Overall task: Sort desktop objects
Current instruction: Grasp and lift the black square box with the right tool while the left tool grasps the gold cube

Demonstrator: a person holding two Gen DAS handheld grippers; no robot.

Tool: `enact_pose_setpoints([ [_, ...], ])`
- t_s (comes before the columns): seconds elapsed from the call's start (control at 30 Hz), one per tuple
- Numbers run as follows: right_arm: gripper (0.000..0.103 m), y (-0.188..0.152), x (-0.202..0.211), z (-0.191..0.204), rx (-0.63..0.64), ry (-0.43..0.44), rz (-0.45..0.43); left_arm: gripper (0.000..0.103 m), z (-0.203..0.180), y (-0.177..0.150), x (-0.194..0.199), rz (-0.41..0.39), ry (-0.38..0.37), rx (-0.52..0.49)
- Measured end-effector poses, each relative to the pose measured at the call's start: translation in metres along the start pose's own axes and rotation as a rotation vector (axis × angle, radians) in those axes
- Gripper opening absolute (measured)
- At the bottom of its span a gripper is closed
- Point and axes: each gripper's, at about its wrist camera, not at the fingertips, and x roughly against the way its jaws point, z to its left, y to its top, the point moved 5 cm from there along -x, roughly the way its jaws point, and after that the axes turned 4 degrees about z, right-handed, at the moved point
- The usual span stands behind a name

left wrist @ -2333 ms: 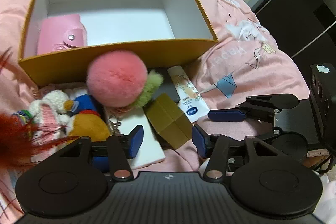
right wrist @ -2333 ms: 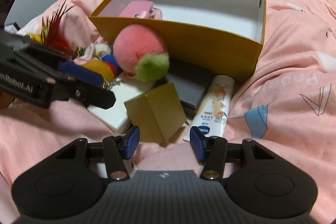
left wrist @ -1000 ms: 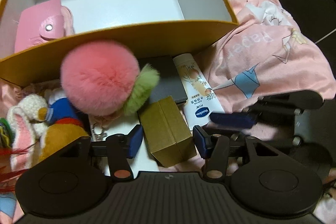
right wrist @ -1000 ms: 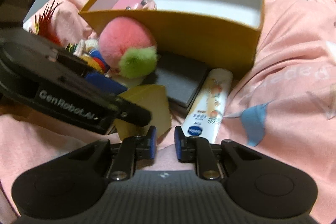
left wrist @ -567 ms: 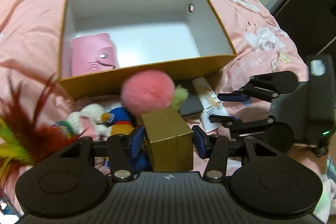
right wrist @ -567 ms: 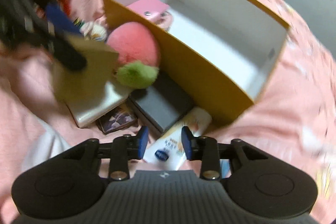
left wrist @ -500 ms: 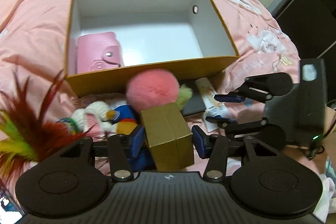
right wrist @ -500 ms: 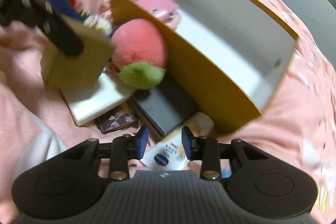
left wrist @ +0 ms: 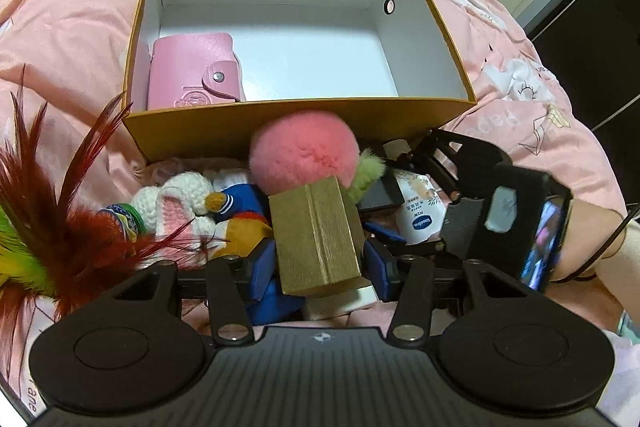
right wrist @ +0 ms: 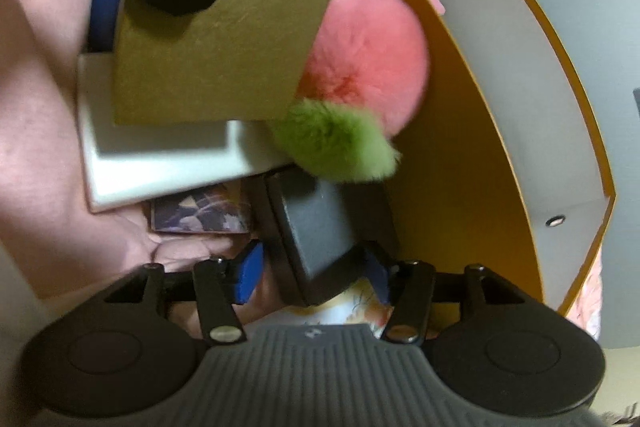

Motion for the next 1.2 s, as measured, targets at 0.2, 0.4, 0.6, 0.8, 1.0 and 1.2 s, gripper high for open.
enact_pose_setpoints([
  [0.2, 0.068, -0.001, -0.015, -0.001, 0.038, -0.053, -0.006, 0.056, 0.002, -0.001, 0.000, -0.006, -0.008, 0.012],
  [0.4, 0.056, -0.008, -0.005, -0.010, 0.014, -0.052, -0.024, 0.056, 0.003, -0.003, 0.003, -0.025, -0.007, 0.028],
  [0.6, 0.041, -0.022, 0.029, -0.045, -0.159, 0.023, -0.063, 0.056, 0.003, -0.004, 0.006, -0.036, -0.008, 0.024],
  [0.8, 0.037, -0.042, 0.055, -0.100, -0.484, 0.264, -0.090, 0.056, 0.004, -0.002, 0.003, -0.032, -0.024, 0.029],
  [1.0, 0.036, -0.043, 0.053, -0.091, -0.620, 0.355, -0.049, 0.057, 0.008, 0.003, -0.005, -0.026, -0.041, 0.057],
  [1.2, 0.035, -0.040, 0.052, -0.083, -0.686, 0.373, -0.054, 0.055, 0.008, 0.003, -0.002, -0.031, -0.046, 0.058],
])
